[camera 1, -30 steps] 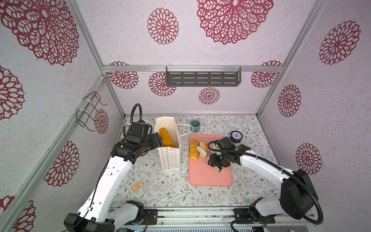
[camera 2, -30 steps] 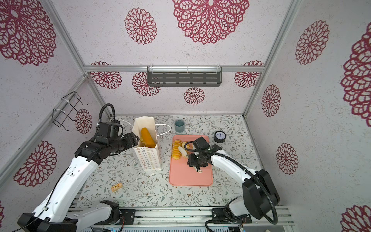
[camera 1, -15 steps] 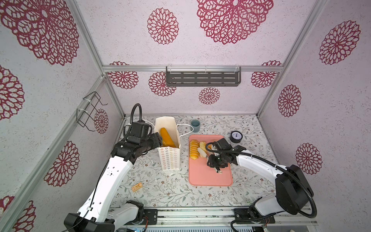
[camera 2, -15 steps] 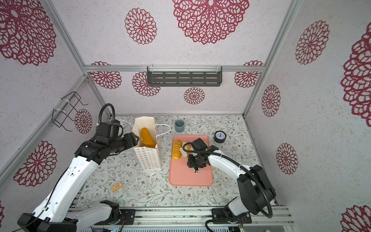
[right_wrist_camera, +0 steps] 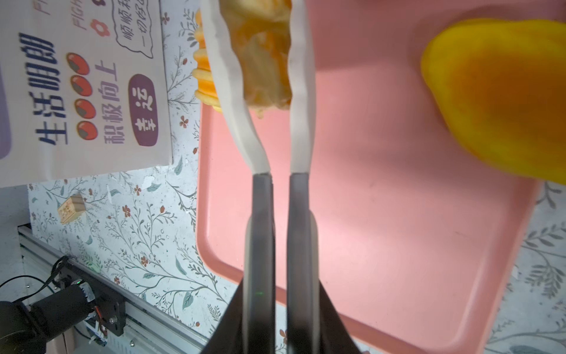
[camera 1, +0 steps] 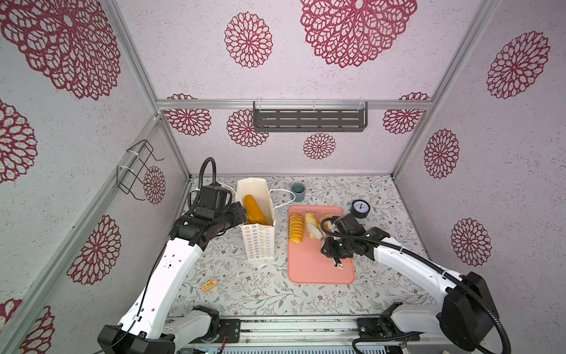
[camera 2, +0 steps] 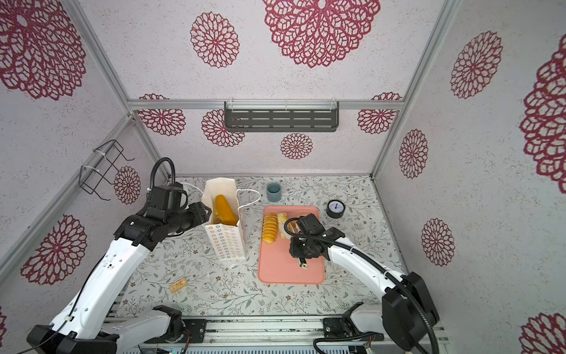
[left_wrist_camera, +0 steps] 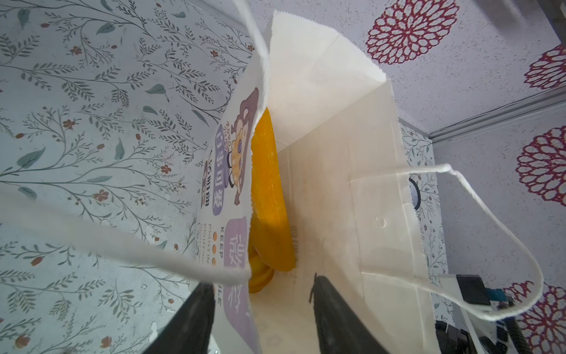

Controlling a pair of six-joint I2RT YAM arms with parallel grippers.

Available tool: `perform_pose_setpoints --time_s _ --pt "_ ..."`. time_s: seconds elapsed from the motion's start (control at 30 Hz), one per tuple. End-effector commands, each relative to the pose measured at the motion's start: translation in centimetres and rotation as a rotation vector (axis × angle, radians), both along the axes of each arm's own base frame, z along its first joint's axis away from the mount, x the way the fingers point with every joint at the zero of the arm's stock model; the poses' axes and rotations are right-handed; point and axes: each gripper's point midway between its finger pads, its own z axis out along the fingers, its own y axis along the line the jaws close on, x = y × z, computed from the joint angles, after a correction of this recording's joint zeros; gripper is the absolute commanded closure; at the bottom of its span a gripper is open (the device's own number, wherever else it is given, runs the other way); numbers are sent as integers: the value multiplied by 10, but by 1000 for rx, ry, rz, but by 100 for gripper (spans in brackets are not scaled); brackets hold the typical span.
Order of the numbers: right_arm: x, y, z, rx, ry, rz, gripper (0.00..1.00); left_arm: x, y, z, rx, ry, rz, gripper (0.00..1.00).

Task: Place the fake bread into the paper bag
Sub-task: 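Lower the tongs onto the cream bun and pinch it, then lift the cream bun with the tongs and carry it over the bag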

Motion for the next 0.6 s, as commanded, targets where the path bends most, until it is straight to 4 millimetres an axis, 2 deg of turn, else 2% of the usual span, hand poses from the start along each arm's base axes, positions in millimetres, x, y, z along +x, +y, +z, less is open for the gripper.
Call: perform_pose_setpoints --time_s 0.0,0.2,0.33,0.43,0.5,0.57 --pt "2 -6 31 18 -70 -34 81 5 0 2 -18 -13 9 51" --pt "9 -19 87 0 -194 -55 82 7 -2 1 -22 -5 6 60" --pt "16 -17 132 27 -286 -40 83 8 -3 2 -28 -6 4 67" --pt "19 -1 173 123 -362 13 83 8 -4 2 -31 -6 4 73" --pt "17 16 205 212 -418 60 84 8 -5 1 -35 0 2 77" --pt "14 33 228 259 -460 101 84 7 -5 2 -39 -1 4 81"
